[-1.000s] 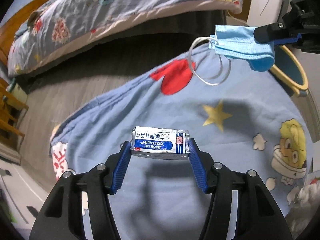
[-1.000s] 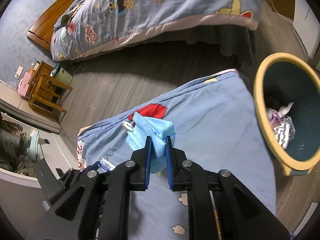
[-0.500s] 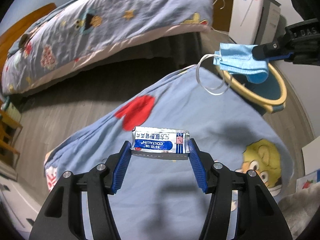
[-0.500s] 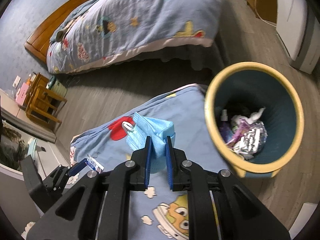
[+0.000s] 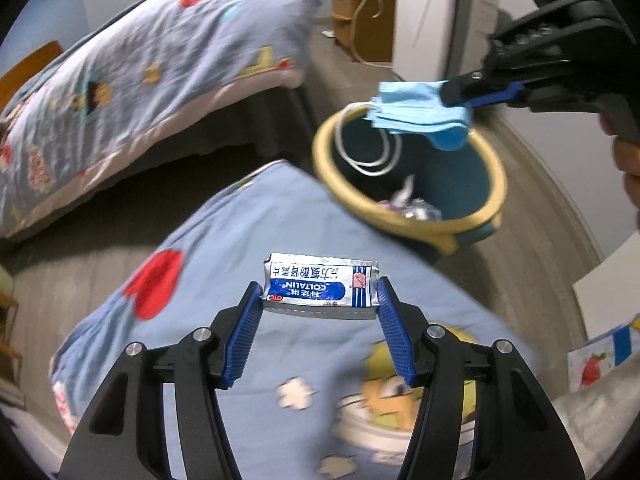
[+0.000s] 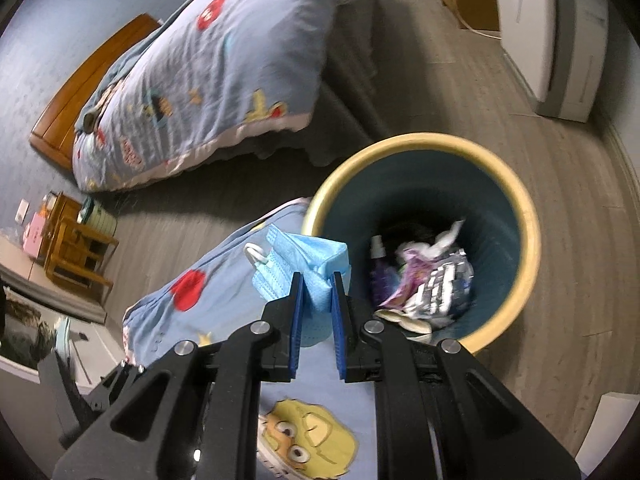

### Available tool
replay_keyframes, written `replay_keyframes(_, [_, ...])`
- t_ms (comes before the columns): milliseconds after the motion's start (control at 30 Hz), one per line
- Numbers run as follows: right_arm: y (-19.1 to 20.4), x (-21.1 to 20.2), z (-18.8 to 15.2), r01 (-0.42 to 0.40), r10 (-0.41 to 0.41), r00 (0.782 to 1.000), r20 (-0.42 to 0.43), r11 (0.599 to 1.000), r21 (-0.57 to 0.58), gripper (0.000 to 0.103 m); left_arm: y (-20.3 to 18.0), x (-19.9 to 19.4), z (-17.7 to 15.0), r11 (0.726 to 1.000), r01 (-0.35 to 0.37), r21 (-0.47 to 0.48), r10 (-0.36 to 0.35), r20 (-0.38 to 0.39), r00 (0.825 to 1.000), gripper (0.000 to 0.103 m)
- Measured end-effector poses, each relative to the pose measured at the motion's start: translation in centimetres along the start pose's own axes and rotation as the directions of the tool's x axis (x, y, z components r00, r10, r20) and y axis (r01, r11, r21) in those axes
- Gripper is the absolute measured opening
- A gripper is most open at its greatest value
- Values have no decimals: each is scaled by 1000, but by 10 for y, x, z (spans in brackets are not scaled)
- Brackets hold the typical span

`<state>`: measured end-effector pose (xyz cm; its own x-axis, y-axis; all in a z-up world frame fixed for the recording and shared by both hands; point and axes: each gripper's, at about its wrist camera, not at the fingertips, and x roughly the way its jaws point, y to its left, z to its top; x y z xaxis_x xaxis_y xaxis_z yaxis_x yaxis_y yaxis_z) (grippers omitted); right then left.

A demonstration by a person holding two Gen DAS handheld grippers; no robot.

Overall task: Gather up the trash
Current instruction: 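Carry the blue mask and small white box over the bin with both grippers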

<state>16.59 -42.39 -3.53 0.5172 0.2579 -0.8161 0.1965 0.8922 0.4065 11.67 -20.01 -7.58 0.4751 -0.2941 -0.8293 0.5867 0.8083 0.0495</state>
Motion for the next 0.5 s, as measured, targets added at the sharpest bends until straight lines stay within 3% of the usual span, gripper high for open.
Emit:
replay_keyframes(333, [-46, -13, 9, 12, -14, 999, 35, 998, 65, 13, -57, 13, 12, 996, 66, 60, -65, -17, 998, 59])
replay_keyframes(500, [-68, -12, 13, 71, -74, 997, 26, 994, 88, 13, -74, 21, 23, 994, 74, 78, -73, -20, 997, 59])
